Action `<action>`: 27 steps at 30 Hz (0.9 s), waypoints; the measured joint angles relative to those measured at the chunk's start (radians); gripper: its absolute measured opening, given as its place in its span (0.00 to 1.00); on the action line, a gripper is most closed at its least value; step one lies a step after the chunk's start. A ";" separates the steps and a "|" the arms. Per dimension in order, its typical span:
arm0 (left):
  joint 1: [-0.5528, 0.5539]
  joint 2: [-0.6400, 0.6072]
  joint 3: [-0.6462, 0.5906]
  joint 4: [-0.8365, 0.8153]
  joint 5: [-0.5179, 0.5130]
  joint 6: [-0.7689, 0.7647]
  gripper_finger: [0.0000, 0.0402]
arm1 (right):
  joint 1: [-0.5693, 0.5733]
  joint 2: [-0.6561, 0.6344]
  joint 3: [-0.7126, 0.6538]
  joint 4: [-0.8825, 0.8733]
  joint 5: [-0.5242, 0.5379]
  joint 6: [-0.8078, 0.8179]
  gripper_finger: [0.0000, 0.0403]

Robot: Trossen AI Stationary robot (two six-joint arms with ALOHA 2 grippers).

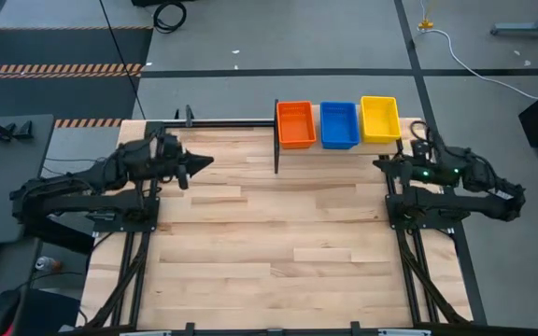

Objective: Stack baskets on shelf by color
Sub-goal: Return to Home Position

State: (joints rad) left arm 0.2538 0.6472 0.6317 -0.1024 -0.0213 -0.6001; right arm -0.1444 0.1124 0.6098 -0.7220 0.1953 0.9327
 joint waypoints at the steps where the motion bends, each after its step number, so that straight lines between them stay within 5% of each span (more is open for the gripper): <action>1: -0.011 -0.022 -0.029 0.025 -0.011 -0.022 0.02 | 0.000 -0.038 -0.021 0.017 0.008 0.010 0.02; 8: -0.089 -0.134 -0.171 0.073 -0.073 -0.076 0.01 | 0.000 -0.081 -0.084 0.149 0.024 -0.073 0.02; 11: -0.132 -0.165 -0.244 0.189 -0.111 -0.077 0.01 | 0.000 -0.088 -0.131 0.188 0.020 -0.097 0.02; 20: -0.253 -0.191 -0.501 0.635 -0.274 -0.130 0.00 | 0.000 -0.108 -0.342 0.667 -0.036 -0.174 0.02; 27: -0.286 -0.191 -0.561 0.723 -0.275 -0.115 0.01 | 0.000 -0.107 -0.465 0.819 -0.143 -0.218 0.02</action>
State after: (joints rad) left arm -0.0327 0.4561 0.0708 0.6201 -0.2962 -0.7155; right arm -0.1439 0.0055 0.1452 0.0967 0.0521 0.7143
